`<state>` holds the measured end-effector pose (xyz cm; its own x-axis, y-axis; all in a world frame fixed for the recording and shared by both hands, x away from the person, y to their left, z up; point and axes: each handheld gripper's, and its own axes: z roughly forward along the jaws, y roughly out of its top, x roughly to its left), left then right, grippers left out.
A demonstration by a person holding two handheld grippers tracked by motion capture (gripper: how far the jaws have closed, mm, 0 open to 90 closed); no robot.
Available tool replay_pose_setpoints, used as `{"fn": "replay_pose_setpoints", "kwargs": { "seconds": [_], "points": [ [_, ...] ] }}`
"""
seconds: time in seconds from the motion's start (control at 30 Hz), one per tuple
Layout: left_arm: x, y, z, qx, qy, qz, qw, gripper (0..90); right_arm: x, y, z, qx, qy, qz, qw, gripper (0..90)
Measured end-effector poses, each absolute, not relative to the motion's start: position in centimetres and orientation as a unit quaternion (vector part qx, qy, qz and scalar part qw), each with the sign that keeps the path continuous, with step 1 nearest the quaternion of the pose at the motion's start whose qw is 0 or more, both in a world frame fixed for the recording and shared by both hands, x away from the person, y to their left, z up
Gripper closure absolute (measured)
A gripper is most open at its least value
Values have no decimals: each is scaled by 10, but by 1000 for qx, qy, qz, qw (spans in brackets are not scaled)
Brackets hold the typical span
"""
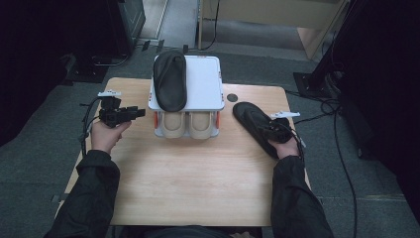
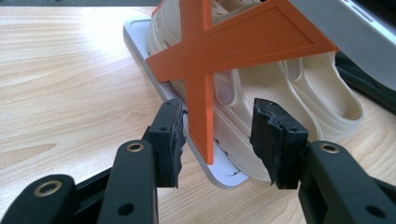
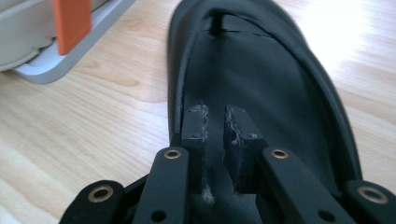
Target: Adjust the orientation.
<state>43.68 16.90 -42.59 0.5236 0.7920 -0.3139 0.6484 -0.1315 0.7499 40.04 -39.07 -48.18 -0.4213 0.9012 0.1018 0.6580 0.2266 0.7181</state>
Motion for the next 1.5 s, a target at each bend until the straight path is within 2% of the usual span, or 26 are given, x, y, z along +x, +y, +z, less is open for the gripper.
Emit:
{"fn": "replay_pose_setpoints", "kwargs": {
  "seconds": [0.67,0.87,1.03,1.27,1.5],
  "points": [
    [437,167,-427,749,477,76,452,542,402,-346,-479,499,779,357,131,772],
    [437,166,-428,752,475,76,451,542,404,-335,-478,497,780,358,128,740],
    [437,167,-428,751,475,76,452,542,403,-343,-471,500,768,376,136,719],
    [437,166,-428,752,474,74,452,540,397,-365,-458,502,744,402,180,636],
    [437,167,-428,751,475,71,452,540,399,-381,-468,521,735,397,177,577]
  ]
}}
